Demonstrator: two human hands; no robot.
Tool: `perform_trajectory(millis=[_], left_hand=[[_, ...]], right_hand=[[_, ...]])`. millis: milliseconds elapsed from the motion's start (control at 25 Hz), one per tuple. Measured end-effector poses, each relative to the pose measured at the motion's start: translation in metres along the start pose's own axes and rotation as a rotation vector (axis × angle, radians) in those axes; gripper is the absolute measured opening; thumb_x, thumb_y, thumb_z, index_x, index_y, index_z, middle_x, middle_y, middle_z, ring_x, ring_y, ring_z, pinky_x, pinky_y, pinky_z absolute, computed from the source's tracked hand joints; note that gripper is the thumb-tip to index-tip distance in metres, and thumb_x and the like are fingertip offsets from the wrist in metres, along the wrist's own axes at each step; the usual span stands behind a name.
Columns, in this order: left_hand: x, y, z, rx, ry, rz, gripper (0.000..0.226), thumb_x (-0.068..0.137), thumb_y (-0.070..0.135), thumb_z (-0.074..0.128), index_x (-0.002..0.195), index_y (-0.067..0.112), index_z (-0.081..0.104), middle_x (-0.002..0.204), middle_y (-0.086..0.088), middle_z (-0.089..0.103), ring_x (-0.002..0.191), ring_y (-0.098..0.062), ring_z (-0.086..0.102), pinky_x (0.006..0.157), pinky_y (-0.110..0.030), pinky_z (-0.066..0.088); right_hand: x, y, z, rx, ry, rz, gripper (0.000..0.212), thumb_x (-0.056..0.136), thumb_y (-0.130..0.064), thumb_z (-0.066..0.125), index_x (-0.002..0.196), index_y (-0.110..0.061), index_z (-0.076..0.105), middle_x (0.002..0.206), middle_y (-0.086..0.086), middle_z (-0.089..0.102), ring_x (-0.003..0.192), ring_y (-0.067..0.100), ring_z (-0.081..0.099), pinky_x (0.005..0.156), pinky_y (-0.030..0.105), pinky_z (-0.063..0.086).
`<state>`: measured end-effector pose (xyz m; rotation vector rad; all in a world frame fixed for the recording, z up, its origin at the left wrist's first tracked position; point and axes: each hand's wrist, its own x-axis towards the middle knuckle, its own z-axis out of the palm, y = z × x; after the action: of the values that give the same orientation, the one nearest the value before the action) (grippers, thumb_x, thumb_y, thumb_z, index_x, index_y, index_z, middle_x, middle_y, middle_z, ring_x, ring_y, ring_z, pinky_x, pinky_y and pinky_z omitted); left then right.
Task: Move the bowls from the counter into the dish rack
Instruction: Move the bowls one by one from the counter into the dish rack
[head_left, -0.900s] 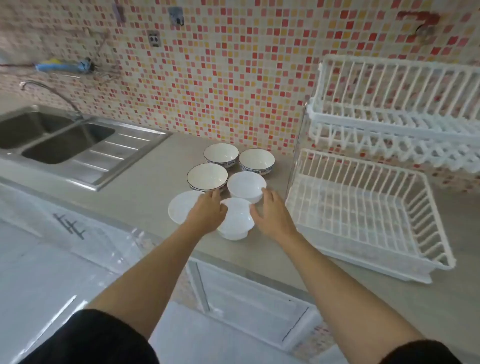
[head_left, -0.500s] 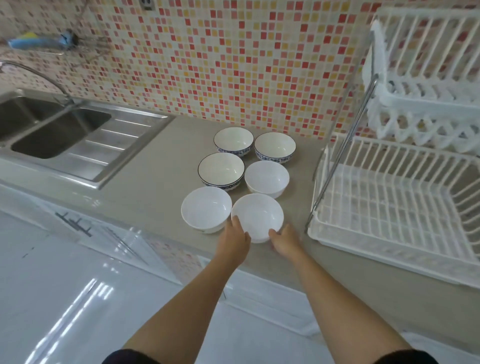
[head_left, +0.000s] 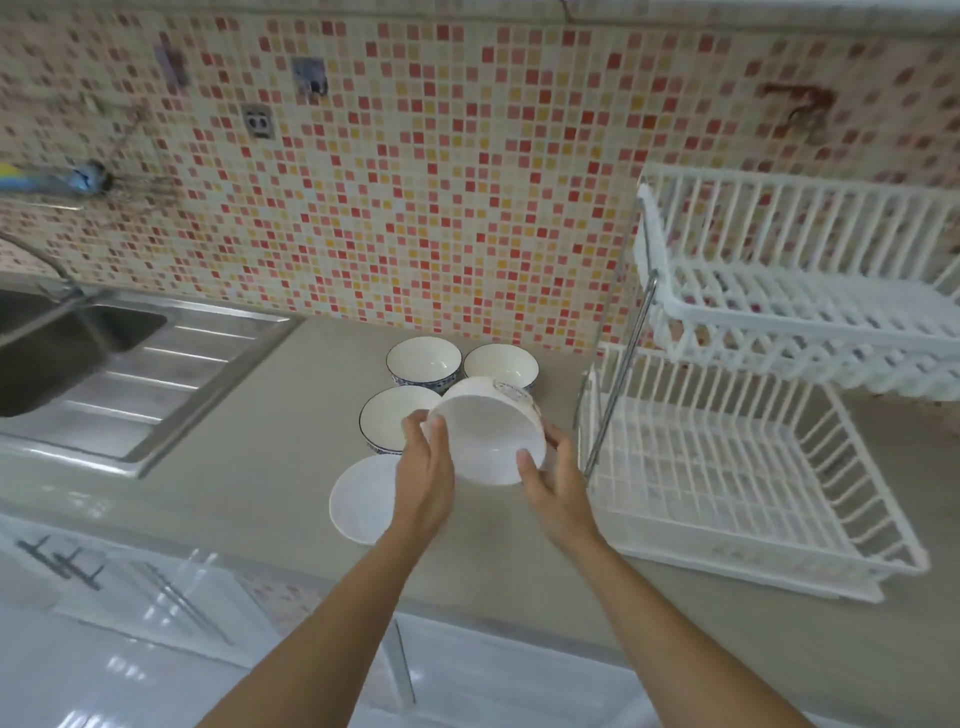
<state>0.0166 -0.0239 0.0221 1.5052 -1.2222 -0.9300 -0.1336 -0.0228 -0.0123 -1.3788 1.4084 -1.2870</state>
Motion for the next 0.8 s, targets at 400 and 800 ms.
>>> perform_trajectory(millis=[400, 800], left_hand=[[0.050, 0.203, 0.011, -0.387, -0.132, 0.429, 0.082, 0.078, 0.067, 0.035, 0.131, 0.004, 0.040, 0.130, -0.011, 0.043, 0.116, -0.012, 0.050, 0.076, -0.013, 0.047], [0.063, 0.301, 0.135, 0.005, -0.410, 0.568, 0.084, 0.089, 0.070, 0.005, 0.136, 0.019, 0.051, 0.136, -0.003, 0.056, 0.126, -0.020, 0.049, 0.110, -0.044, 0.030]], right_hand=[[0.041, -0.219, -0.106, 0.155, 0.063, -0.590, 0.050, 0.091, -0.030, 0.060, 0.126, -0.044, 0.027, 0.132, -0.007, 0.049, 0.120, 0.004, 0.055, 0.097, 0.030, 0.050], [0.092, -0.212, -0.277, -0.333, 0.159, -0.461, 0.105, 0.070, -0.036, 0.082, 0.149, -0.034, 0.013, 0.153, -0.005, 0.031, 0.137, 0.012, 0.036, 0.109, 0.031, 0.034]])
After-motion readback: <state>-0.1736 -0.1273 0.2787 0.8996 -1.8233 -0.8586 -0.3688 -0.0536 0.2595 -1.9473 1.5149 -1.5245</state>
